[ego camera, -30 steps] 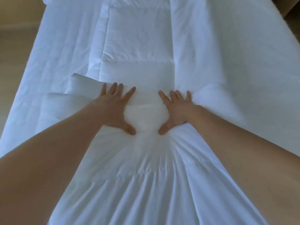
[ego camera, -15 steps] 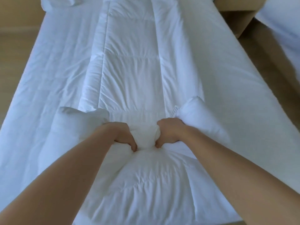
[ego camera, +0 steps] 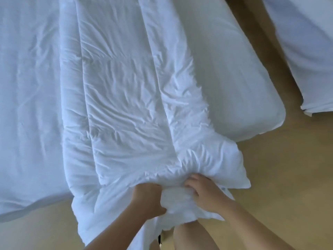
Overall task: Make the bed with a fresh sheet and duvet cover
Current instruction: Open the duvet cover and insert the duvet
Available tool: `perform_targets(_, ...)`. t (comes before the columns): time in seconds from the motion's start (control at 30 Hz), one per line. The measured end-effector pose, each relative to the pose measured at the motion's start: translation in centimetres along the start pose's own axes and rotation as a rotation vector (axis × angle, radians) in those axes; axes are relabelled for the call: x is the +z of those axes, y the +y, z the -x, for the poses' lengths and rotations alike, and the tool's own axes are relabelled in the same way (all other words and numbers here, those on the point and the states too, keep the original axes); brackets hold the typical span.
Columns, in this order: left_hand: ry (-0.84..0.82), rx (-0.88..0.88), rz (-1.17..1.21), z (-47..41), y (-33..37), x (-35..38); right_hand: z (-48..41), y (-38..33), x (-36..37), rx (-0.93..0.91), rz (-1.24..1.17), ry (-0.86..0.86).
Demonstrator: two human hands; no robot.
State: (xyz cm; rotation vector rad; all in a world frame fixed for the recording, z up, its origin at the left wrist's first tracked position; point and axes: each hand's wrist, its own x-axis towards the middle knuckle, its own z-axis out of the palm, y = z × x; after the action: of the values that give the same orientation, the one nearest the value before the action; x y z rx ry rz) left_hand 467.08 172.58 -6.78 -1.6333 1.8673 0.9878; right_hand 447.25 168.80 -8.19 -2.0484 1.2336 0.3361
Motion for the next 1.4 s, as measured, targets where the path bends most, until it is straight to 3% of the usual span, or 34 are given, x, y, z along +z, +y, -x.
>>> perform_targets(0.1, 0.050, 0.027, 0.021, -1.0, 1.1, 1.9, -0.8, 0.4, -0.9, 0.050, -0.253, 0.507)
perform_targets(0.17, 0.128, 0.006, 0.071, -1.7, 1.6, 2.3, -2.6, 1.6, -1.9, 0.248, -0.287, 0.705)
perform_targets(0.23, 0.216, -0.007, 0.094, -2.9, 1.8, 2.0, -4.9, 2.8, -3.2, 0.491, -0.287, 0.711)
perform_targets(0.3, 0.266, -0.056, 0.120, -4.6, 1.7, 0.9, -7.4, 4.4, -4.1, 0.618, -0.378, 0.604)
perform_targets(0.43, 0.269, -0.157, 0.275, -8.4, 1.8, -1.9, -11.4, 6.8, -4.4, 0.657, -0.554, 0.448)
perform_targets(0.63, 0.324, -0.263, 0.650, -12.8, 2.6, -5.5, -14.0, 7.5, -5.7, 0.752, -0.638, 0.639)
perform_targets(0.7, 0.274, -0.307, 0.925, -13.2, 3.0, -7.3, -13.3, 5.8, -6.3, 0.676, -0.558, 0.665)
perform_targets(0.77, 0.094, -0.309, 1.334, -12.7, 3.2, -9.6, -12.6, 2.1, -6.8, 0.513, -0.518, 0.529)
perform_targets(0.83, -0.059, -0.267, 1.540, -11.9, 1.6, -11.9, -12.4, -2.6, -7.5, 0.307, -0.562, 0.376)
perform_targets(0.87, -0.055, -0.240, 1.593, -11.3, 0.1, -12.8, -12.4, -4.9, -7.8, 0.225, -0.586, 0.317)
perform_targets(0.93, 0.104, -0.231, 1.618, -10.1, -3.4, -14.4, -12.5, -8.9, -7.9, 0.134, -0.573, 0.220)
perform_targets(1.0, 0.331, -0.261, 1.446, -9.0, -7.0, -15.1, -12.5, -12.5, -6.9, 0.095, -0.482, 0.201)
perform_targets(1.17, 0.625, -0.276, 1.050, -1.9, -19.8, -14.1, -15.8, -27.4, -3.0, 0.020, -0.517, 0.362)
perform_targets(1.27, 0.815, -0.490, 1.053, 9.9, -35.5, -10.8, -18.4, -44.1, 2.5, -0.240, -0.551, 0.164)
perform_targets(1.33, 0.890, -0.800, 1.097, 19.3, -45.1, -4.7, -18.5, -55.4, 8.4, -0.354, -0.533, -0.123)
perform_targets(1.4, 0.901, -1.101, 1.096, 26.8, -50.5, 1.9, -17.5, -63.8, 14.6, -0.413, -0.438, -0.380)
